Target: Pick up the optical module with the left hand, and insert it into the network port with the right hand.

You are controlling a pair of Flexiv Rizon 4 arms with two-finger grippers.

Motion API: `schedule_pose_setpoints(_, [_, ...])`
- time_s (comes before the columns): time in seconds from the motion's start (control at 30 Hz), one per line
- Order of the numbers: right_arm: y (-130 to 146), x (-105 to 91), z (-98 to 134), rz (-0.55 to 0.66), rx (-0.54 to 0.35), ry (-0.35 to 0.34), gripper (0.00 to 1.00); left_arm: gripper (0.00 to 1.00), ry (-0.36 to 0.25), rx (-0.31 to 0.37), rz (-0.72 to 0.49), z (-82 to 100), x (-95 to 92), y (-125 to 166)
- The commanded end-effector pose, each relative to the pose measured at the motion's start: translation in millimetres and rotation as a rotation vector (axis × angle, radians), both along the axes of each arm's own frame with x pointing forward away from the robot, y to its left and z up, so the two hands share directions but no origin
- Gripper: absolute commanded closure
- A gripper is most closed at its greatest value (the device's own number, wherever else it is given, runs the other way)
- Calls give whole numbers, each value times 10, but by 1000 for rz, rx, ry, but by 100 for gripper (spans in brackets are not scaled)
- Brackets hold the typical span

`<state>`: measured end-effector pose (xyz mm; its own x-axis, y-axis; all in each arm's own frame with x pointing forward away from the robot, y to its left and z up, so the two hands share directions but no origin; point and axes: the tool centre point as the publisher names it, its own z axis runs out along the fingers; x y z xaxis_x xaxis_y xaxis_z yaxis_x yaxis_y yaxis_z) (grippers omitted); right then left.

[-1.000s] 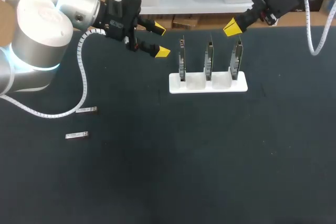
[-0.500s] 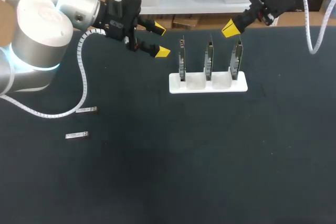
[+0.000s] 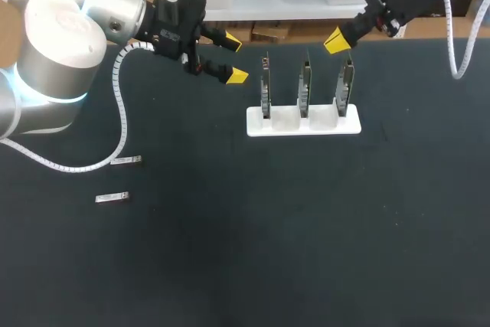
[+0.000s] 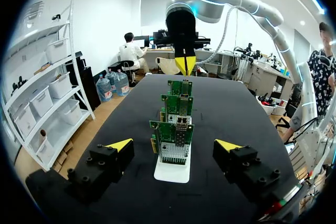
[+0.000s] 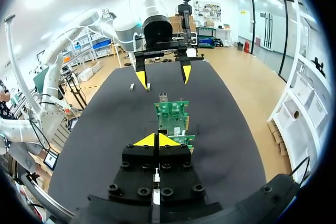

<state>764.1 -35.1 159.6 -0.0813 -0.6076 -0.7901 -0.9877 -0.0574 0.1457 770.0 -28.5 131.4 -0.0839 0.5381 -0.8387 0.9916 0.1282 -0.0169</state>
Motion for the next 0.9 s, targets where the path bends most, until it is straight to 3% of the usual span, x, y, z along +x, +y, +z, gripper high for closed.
schedule_pose_setpoints(0.03, [-1, -44, -1, -7, 2, -6, 100, 0, 2, 2, -2, 0, 16, -5])
schedule_pose_setpoints(0.43, [-26, -60, -37, -53, -8, -15, 100, 0, 2, 2, -2, 0, 16, -5])
schedule_pose_setpoints(0.47, [-27, -62, -40, -53, -8, -15, 92, 0, 2, 2, -2, 0, 16, -5])
schedule_pose_setpoints(0.5, [-24, -67, -43, -41, -4, -5, 35, 0, 2, 2, -2, 0, 16, -5])
schedule_pose_setpoints(0.53, [-24, -67, -43, -41, -4, -5, 0, 0, 2, 2, -2, 0, 16, -5])
schedule_pose_setpoints(0.9, [-24, -67, -43, -41, -4, -5, 0, 0, 2, 2, -2, 0, 16, -5])
